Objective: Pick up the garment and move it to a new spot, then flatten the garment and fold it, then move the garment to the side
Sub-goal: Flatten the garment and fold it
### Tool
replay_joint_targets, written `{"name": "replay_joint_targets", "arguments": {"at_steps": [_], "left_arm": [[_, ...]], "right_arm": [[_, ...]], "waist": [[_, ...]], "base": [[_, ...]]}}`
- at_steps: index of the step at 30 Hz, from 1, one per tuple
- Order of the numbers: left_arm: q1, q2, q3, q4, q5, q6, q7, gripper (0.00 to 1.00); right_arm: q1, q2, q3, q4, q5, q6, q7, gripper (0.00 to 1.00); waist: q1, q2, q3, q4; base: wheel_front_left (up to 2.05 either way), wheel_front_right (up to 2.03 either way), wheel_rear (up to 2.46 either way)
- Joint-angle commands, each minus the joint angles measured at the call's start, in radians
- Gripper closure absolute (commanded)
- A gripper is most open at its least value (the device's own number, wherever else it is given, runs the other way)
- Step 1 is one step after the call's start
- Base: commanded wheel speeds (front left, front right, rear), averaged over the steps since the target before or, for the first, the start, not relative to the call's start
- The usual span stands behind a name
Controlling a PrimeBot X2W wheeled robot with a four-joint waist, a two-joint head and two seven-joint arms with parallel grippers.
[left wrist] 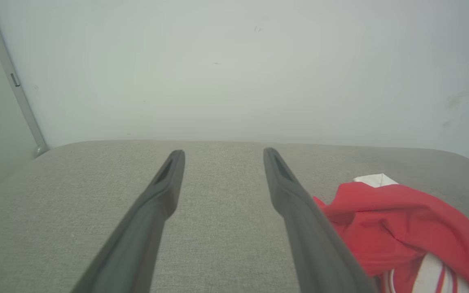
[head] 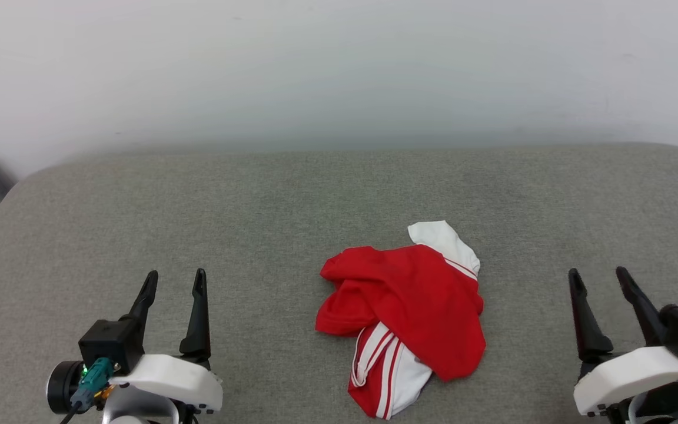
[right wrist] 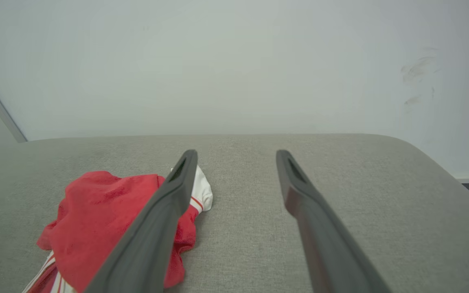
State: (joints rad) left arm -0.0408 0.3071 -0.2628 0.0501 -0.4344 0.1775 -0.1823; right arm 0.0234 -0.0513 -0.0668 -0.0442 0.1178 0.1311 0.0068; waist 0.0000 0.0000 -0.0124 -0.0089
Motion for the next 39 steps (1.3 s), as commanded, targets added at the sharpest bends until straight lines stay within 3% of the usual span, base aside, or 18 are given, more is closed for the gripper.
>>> {"name": "replay_joint_targets", "arguments": {"at_steps": [1,5,8,15,21,24,31,34,35,36,38,39], "left_arm": [[-0.014,-0.005,0.001,-0.006,-0.004,0.004,-0.008,0.0],[-0.048,-0.023,-0.011,-0.007,-0.001,-0.008,-0.025,0.0],[-0.066,-0.036,-0.017,-0.006,0.006,-0.008,-0.042,0.0],[-0.108,-0.075,-0.028,0.004,0.015,-0.024,-0.07,0.0],[-0.149,-0.107,-0.035,0.018,0.028,-0.044,-0.08,0.0],[-0.175,-0.121,-0.034,0.022,0.037,-0.056,-0.082,0.0],[-0.202,-0.157,-0.017,0.02,0.058,-0.083,-0.083,0.0],[-0.203,-0.173,0.0,0.025,0.068,-0.095,-0.083,0.0],[-0.201,-0.176,0.004,0.026,0.071,-0.098,-0.083,0.0],[-0.2,-0.179,0.009,0.028,0.074,-0.102,-0.083,0.0],[-0.194,-0.184,0.021,0.031,0.08,-0.108,-0.083,0.0],[-0.192,-0.186,0.026,0.032,0.083,-0.111,-0.083,0.0]], "right_arm": [[-0.004,0.002,-0.018,0.008,0.008,-0.001,0.007,0.0],[-0.028,0.002,-0.08,0.023,0.048,-0.001,0.039,0.0],[-0.073,-0.003,-0.133,0.061,0.073,-0.001,0.121,0.0],[-0.25,-0.094,-0.174,0.216,0.164,-0.001,0.469,0.0],[-0.395,-0.154,-0.12,0.335,0.209,-0.001,0.728,0.0],[-0.458,-0.179,-0.082,0.387,0.206,-0.001,0.791,0.0],[-0.558,-0.228,-0.041,0.537,0.191,-0.001,0.817,0.0],[-0.561,-0.219,-0.031,0.617,0.2,-0.001,0.847,0.0],[-0.558,-0.215,-0.027,0.64,0.206,-0.001,0.857,0.06],[-0.557,-0.212,-0.024,0.658,0.21,-0.001,0.859,0.25],[-0.558,-0.209,-0.013,0.677,0.217,-0.001,0.855,1.0],[-0.563,-0.208,-0.005,0.683,0.223,-0.001,0.852,1.0]], "waist": [[0.0,0.0,0.008,0.012],[0.0,0.0,0.039,0.059],[0.0,0.0,0.068,0.09],[0.0,0.0,0.136,0.166],[0.0,0.0,0.192,0.225],[0.0,0.0,0.22,0.25],[0.0,0.0,0.266,0.287],[0.0,0.0,0.276,0.292],[0.0,0.0,0.277,0.292],[0.0,0.0,0.276,0.292],[0.0,0.0,0.275,0.29],[0.0,0.0,0.273,0.287]], "base": [[0.0,0.0,0.0],[0.0,0.0,0.0],[0.0,0.0,0.0],[0.0,0.0,0.0],[0.0,0.0,0.0],[0.0,0.0,0.0],[0.0,0.0,0.0],[0.0,0.0,0.0],[0.0,0.0,0.0],[0.0,0.0,0.0],[0.0,0.0,0.0],[0.0,0.0,0.0]]}}
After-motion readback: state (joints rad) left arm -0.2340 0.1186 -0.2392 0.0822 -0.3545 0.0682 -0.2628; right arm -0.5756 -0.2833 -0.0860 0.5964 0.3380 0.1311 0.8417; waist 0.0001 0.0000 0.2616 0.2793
